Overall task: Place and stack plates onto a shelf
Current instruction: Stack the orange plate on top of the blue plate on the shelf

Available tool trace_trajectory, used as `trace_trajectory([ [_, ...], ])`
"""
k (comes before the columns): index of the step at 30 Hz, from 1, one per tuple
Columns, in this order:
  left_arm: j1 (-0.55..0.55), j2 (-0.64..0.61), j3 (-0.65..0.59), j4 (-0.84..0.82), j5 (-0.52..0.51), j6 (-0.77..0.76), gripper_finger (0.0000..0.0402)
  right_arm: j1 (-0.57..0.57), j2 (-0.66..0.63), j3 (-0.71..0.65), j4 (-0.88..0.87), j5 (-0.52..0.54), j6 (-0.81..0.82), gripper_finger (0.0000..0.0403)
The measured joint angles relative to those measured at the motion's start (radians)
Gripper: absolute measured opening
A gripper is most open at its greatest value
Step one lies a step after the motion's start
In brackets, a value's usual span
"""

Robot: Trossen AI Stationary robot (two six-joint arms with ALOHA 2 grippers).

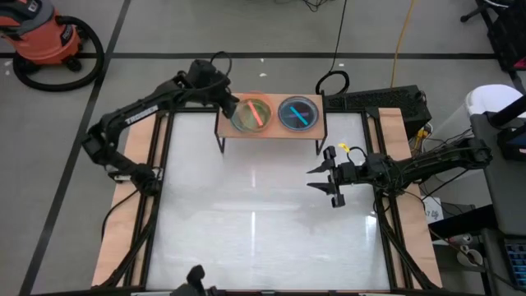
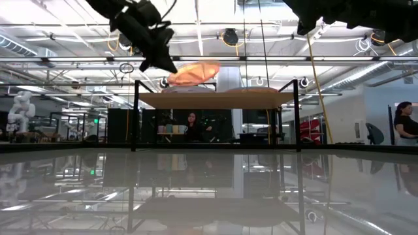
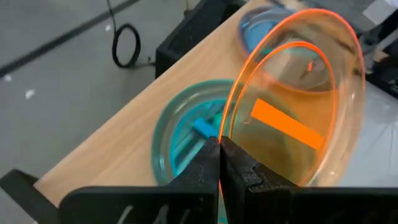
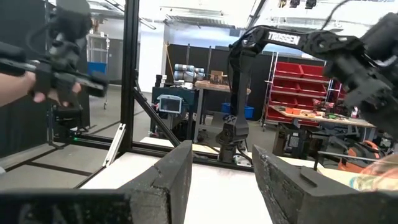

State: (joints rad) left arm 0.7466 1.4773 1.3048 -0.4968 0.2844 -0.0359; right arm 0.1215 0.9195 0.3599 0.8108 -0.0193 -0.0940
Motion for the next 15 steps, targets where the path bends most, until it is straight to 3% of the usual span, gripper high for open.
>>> trace_trajectory([
  [6,0.031,0.036,0.000,0.000,0.005,-0.019,0.0016,0.000,0.000,0.000,0.000,0.000,0.001,0.0148],
  [15,0.027,0.029,0.000,-0.002,-0.013,-0.013,0.0122,0.000,0.000,0.000,-0.002,0.000,0.008,0.0148],
])
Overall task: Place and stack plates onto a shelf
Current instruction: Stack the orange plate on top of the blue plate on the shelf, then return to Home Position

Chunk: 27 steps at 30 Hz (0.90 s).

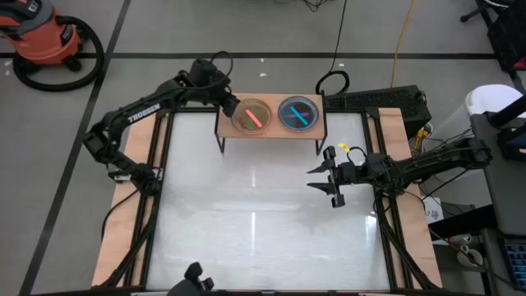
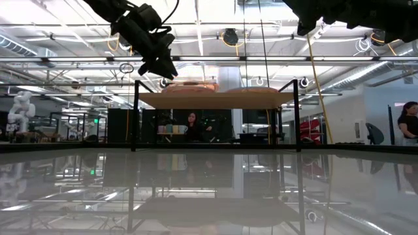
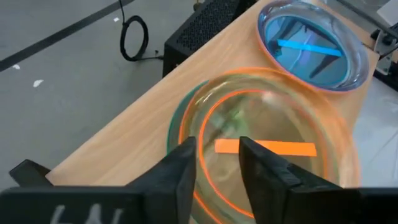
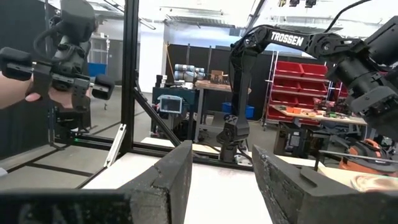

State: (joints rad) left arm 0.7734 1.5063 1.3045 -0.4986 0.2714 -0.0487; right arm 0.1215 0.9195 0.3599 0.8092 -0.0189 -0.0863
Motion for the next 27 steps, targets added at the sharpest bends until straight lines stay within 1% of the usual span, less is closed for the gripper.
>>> trace_trajectory([
  [3,-0.001,-0.017,0.000,-0.002,0.000,-0.012,0.0140,0.000,0.000,0.000,-0.013,0.000,0.007,0.0148],
  [7,-0.005,-0.080,0.000,-0.053,-0.001,0.018,0.0144,0.000,-0.033,0.000,-0.054,0.000,0.005,0.0148],
  [12,-0.039,-0.234,-0.001,-0.039,-0.004,0.082,0.0144,0.000,-0.141,0.000,-0.173,0.000,0.022,0.0148],
  [15,-0.080,-0.347,-0.039,-0.021,-0.009,0.097,0.0144,0.000,-0.220,0.000,-0.288,0.023,0.022,0.0148],
  [18,-0.129,-0.474,-0.133,0.055,-0.021,0.103,0.0145,0.000,-0.296,-0.018,-0.376,0.067,0.022,0.0148],
  [20,-0.164,-0.571,-0.225,0.139,-0.038,0.097,0.0145,0.000,-0.343,-0.052,-0.388,0.098,0.022,0.0148],
  [24,-0.225,-0.756,-0.436,0.313,-0.047,0.075,0.0145,0.000,-0.433,-0.151,-0.327,0.099,0.017,0.0148],
  [27,-0.260,-0.881,-0.571,0.386,-0.047,0.044,0.0145,-0.002,-0.504,-0.236,-0.242,0.106,0.016,0.0148],
])
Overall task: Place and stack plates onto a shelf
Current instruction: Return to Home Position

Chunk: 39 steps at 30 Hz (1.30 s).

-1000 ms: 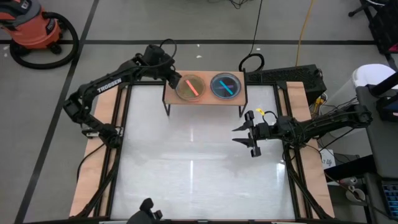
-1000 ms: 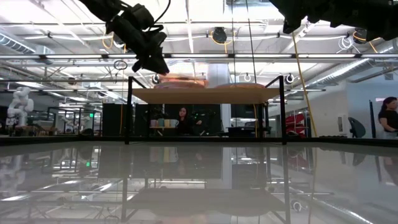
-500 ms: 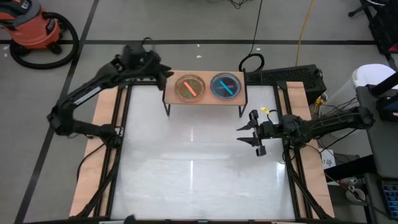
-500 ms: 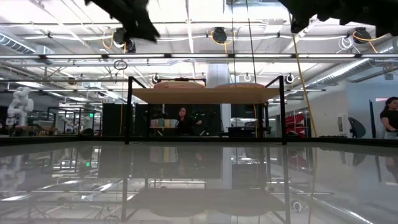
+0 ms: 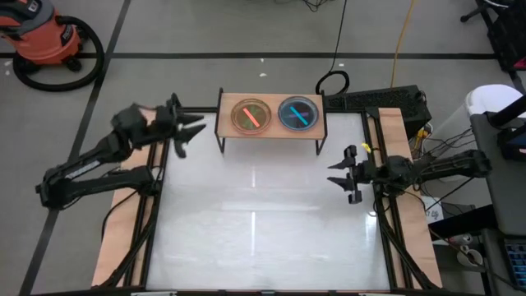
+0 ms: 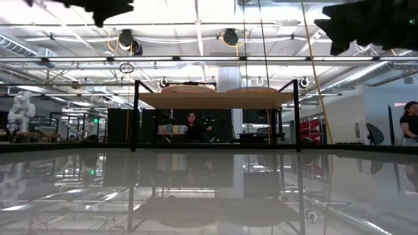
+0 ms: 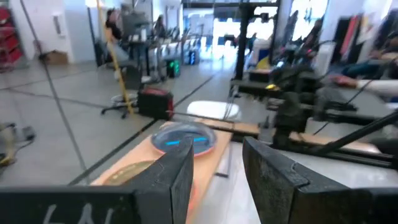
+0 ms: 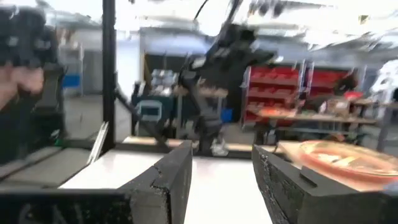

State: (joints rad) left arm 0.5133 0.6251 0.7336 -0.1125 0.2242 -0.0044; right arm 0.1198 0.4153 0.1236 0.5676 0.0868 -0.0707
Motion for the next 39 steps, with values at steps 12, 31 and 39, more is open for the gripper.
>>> trace_trajectory([
  [12,-0.079,-0.387,-0.407,0.148,0.000,-0.075,0.0145,-0.001,-0.133,-0.074,-0.069,0.172,0.031,0.0136],
  [31,-0.079,-0.622,-0.660,0.175,0.073,-0.016,0.0145,-0.001,-0.131,-0.026,-0.415,0.144,-0.015,0.0001],
  [39,-0.078,-0.621,-0.724,0.274,0.118,-0.017,0.0145,-0.001,-0.131,-0.075,-0.399,0.145,0.022,0.0000],
])
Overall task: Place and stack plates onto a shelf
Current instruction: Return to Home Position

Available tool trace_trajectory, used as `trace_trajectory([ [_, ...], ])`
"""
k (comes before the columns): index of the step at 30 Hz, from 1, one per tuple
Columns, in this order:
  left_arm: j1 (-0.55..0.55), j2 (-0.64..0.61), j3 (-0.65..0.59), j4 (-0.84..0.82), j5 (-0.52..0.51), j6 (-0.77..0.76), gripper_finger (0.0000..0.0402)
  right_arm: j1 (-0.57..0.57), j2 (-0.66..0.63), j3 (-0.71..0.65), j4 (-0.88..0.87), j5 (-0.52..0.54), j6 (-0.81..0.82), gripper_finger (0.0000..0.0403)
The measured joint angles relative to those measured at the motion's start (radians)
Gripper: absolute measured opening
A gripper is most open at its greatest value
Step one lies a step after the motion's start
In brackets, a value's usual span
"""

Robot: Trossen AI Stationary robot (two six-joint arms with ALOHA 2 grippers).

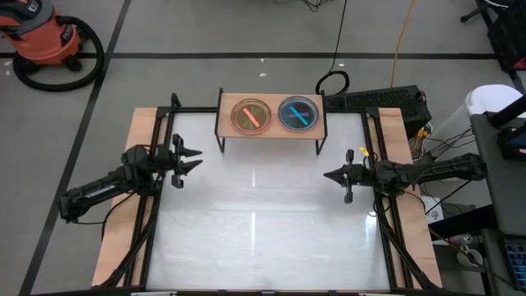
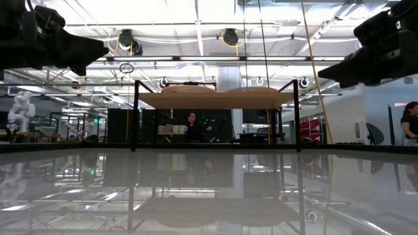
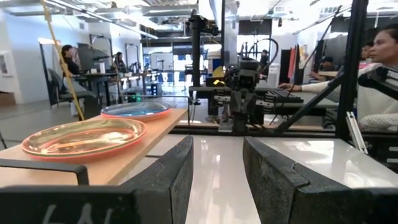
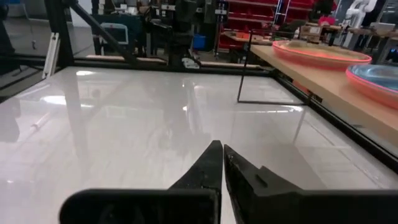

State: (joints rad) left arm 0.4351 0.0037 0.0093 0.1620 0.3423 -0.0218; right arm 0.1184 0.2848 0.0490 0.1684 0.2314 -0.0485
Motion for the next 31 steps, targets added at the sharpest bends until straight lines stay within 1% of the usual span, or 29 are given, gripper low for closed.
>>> trace_trajectory([
  [4,0.000,0.000,0.000,-0.019,0.018,0.025,0.0145,0.000,0.000,-0.004,-0.003,0.000,0.003,0.0000],
  [8,0.000,0.001,0.000,-0.099,0.017,0.056,0.0145,0.000,0.000,-0.005,-0.030,0.001,0.003,0.0000],
  [15,-0.001,0.016,0.001,-0.101,0.019,0.058,0.0145,0.000,0.000,-0.007,-0.046,0.005,0.011,0.0000],
  [22,-0.001,0.016,0.001,-0.101,0.017,0.012,0.0145,0.000,0.000,-0.008,-0.046,0.003,0.011,0.0000],
  [31,-0.001,0.016,0.001,-0.101,0.016,0.016,0.0145,0.000,0.000,-0.009,-0.046,0.001,0.010,0.0000],
])
